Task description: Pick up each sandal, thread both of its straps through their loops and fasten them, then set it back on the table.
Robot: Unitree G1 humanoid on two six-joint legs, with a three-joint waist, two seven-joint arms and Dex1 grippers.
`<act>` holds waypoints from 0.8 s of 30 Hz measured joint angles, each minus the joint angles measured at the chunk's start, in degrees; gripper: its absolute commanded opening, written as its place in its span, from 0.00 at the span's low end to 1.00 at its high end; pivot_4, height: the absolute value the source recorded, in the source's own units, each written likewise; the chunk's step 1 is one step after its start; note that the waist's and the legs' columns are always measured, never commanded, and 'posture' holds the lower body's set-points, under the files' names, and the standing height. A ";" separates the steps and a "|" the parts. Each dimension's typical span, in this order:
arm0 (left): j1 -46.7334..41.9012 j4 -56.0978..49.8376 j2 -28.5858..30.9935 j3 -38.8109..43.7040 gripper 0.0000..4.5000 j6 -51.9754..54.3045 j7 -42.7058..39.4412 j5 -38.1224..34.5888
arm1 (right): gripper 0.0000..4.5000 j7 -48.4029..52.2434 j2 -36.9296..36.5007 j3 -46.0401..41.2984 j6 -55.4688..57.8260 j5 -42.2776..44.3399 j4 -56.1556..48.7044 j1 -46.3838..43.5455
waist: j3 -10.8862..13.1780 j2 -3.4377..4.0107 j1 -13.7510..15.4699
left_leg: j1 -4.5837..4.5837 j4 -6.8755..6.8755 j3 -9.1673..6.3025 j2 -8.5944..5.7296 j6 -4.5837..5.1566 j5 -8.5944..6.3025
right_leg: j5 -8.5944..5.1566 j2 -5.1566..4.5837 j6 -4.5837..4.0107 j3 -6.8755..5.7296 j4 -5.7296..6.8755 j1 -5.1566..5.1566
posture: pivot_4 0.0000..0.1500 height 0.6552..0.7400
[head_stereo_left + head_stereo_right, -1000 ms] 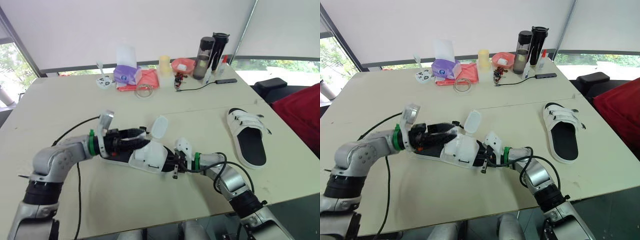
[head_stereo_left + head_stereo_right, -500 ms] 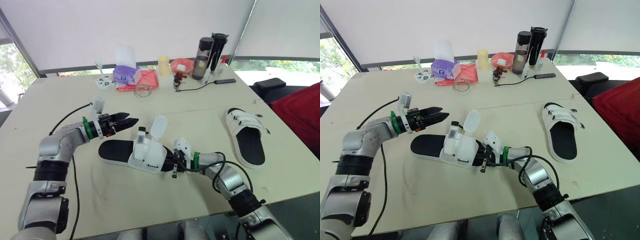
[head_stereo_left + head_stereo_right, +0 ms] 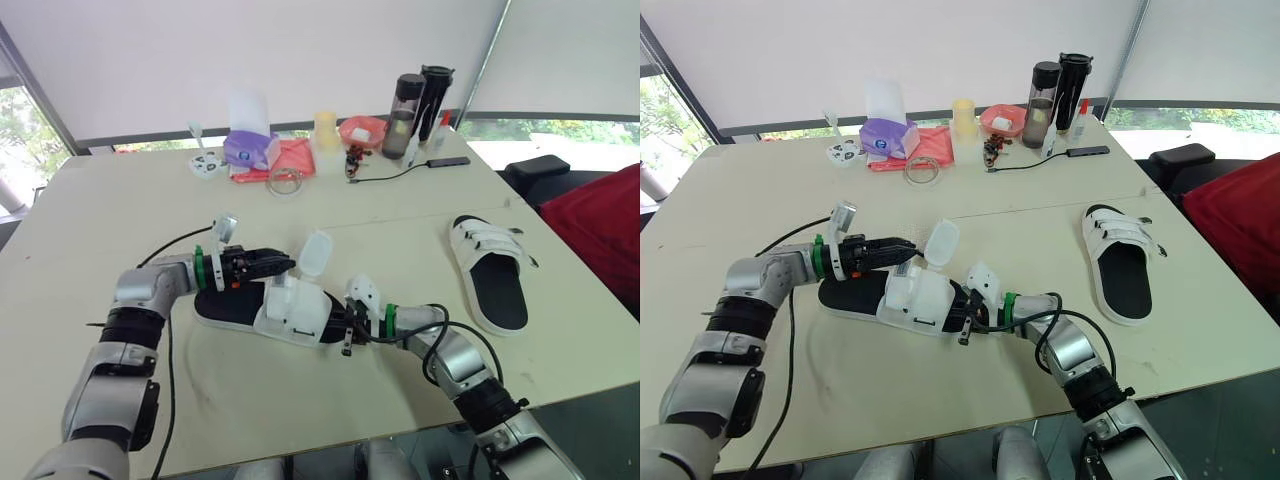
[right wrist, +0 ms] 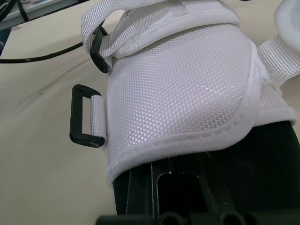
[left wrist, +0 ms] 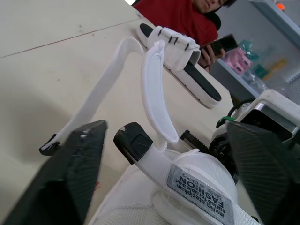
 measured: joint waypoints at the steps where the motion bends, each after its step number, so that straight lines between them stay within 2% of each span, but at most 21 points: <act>1: -0.01 0.06 -0.08 -0.04 0.46 0.03 -0.41 0.15 | 0.00 0.00 0.00 -0.01 0.00 0.00 0.00 0.04 | 0.00 0.00 0.00 | 0.00 0.00 0.00 0.00 0.00 0.00 | 0.00 0.00 0.00 0.00 0.00 0.00 | 1.00 1.00; 5: -0.01 0.06 -0.08 -0.11 0.01 0.14 -2.13 0.81 | 0.00 0.00 0.00 -0.13 0.00 0.00 0.00 0.13 | 0.00 0.00 0.04 | 0.00 0.00 0.00 0.00 0.00 0.00 | 0.00 0.00 0.01 0.00 0.00 0.01 | 1.00 1.00; 12: -0.30 -0.90 -0.22 1.05 0.01 0.42 -2.44 0.45 | 0.00 -0.01 0.01 -0.26 0.00 0.00 -0.06 0.33 | 0.01 -0.01 0.09 | -0.01 0.00 -0.01 0.01 0.00 0.00 | 0.00 0.00 0.01 0.00 0.00 0.01 | 1.00 1.00; 19: -0.34 -18.74 -0.16 4.79 0.01 8.93 -1.75 -8.24 | 0.00 -0.04 0.00 -0.35 -0.02 -0.04 -0.32 0.62 | 0.03 -0.03 0.08 | 0.00 0.00 -0.03 0.01 -0.12 -0.07 | 0.00 -0.02 0.01 0.01 -0.01 0.03 | 1.00 1.00; 24: 0.13 -23.05 -0.27 6.81 0.01 13.89 2.08 -12.07 | 0.00 -0.46 0.00 -0.43 -0.09 -0.04 -0.47 0.75 | 0.08 -0.02 0.17 | -0.01 0.01 -0.03 0.00 0.00 0.00 | 0.00 -0.01 0.02 0.01 -0.01 0.04 | 1.00 1.00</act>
